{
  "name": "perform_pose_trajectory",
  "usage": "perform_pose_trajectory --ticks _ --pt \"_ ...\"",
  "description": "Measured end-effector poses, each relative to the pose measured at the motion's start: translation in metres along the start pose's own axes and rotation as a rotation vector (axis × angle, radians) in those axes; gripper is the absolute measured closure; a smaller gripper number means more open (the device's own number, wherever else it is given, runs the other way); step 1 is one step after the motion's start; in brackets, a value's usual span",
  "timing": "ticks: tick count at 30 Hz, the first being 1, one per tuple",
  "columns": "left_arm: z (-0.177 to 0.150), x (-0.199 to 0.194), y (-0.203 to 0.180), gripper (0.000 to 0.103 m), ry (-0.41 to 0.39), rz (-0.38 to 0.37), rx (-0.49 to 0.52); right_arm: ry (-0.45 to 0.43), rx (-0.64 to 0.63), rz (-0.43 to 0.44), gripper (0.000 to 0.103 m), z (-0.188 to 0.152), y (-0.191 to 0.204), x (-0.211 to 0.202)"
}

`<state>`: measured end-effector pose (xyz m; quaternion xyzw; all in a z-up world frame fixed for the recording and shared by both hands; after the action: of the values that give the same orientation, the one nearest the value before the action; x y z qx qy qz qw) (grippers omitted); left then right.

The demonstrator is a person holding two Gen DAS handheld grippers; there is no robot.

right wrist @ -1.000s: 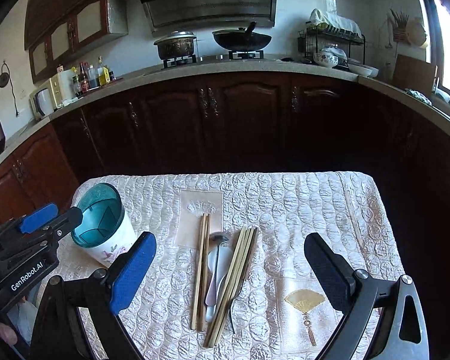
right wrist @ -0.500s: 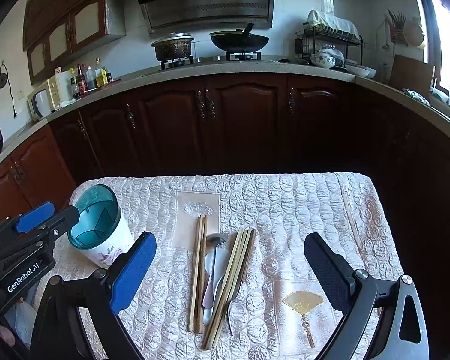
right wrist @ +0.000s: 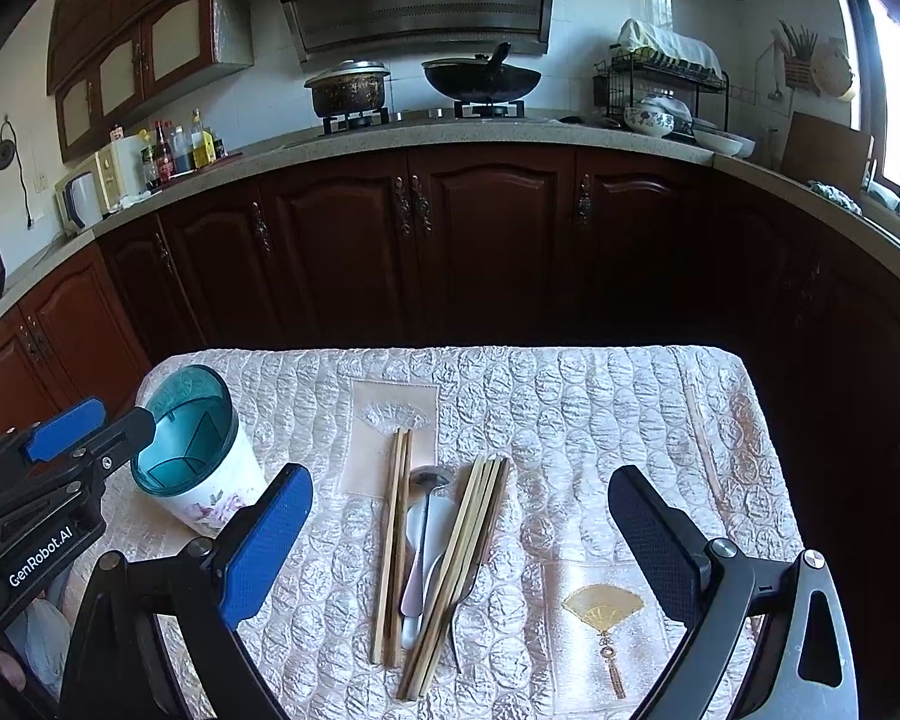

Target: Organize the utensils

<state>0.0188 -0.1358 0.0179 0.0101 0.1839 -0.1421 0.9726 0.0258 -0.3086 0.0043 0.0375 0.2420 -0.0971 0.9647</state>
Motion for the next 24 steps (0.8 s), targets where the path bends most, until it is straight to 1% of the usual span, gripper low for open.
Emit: perform_pose_trajectory --ticks 24 --pt "0.0013 0.0032 -0.004 0.05 0.007 -0.004 -0.008 0.0 -0.025 -0.031 0.004 -0.0001 -0.0012 0.0031"
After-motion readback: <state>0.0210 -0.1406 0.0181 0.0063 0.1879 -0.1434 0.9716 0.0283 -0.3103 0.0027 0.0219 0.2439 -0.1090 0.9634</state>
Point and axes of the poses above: each gripper's, at about its wrist camera, not at the fingertips, and x roughly the way its jaws point, y to its left, z to its top, the point moved 9 cm from there along x, roughly the way its jaws point, and after that the axes turned 14 degrees about -y, right-handed, at the moved point
